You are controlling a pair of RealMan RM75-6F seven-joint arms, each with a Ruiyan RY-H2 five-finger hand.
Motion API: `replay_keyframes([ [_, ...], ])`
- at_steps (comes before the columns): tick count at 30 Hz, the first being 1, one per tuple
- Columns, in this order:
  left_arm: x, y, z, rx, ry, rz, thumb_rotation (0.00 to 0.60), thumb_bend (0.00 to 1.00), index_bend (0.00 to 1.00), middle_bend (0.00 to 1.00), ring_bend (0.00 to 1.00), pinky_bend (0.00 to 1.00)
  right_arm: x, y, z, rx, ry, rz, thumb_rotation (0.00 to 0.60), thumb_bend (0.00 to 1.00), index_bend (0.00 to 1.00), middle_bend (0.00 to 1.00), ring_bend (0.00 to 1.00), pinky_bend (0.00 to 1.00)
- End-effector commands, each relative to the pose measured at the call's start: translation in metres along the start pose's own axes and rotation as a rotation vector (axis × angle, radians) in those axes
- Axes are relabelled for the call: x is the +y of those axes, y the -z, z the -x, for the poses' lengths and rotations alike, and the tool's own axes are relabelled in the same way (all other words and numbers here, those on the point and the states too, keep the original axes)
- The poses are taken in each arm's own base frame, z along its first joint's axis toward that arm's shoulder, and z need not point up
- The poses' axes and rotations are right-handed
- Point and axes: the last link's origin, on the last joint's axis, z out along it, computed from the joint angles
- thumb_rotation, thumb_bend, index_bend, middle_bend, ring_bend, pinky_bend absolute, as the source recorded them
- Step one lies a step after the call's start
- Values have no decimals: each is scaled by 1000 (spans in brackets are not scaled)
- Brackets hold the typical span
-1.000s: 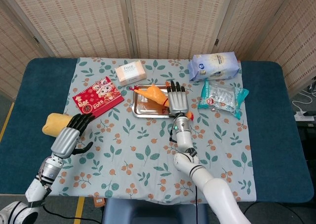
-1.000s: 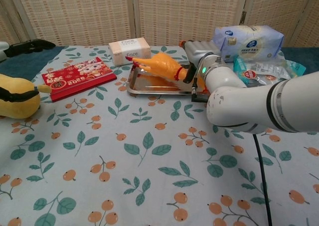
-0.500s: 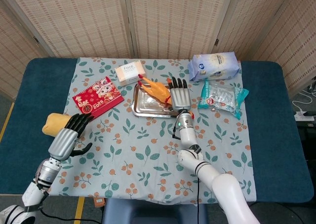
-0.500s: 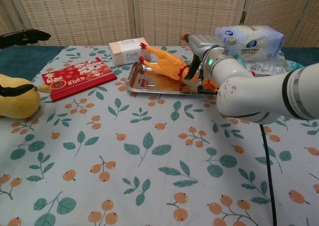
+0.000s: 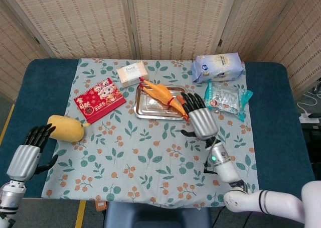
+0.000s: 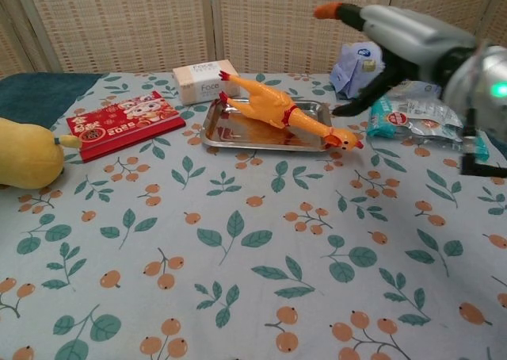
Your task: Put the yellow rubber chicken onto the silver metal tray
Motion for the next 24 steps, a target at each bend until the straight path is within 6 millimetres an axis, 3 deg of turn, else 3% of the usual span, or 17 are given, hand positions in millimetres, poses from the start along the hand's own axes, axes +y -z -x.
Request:
replay_keyframes([
  [1,-24,44,-10,64,-81,-83,600,371,0,0,0,0,57,152,-50,20,171,164,600,64,0,0,0,0],
  [5,-34,87,-11,126,-136,-178,600,374,0,0,0,0,77,207,-50,38,150,251,600,63,0,0,0,0],
  [8,-26,99,-14,139,-134,-153,600,374,0,0,0,0,88,238,-48,52,135,288,600,63,0,0,0,0],
  [11,-21,105,-17,157,-123,-118,600,372,0,0,0,0,97,255,-49,85,111,311,600,64,0,0,0,0],
  [24,-21,112,-19,136,-138,-84,600,374,0,0,0,0,100,260,-52,80,116,314,600,64,0,0,0,0],
])
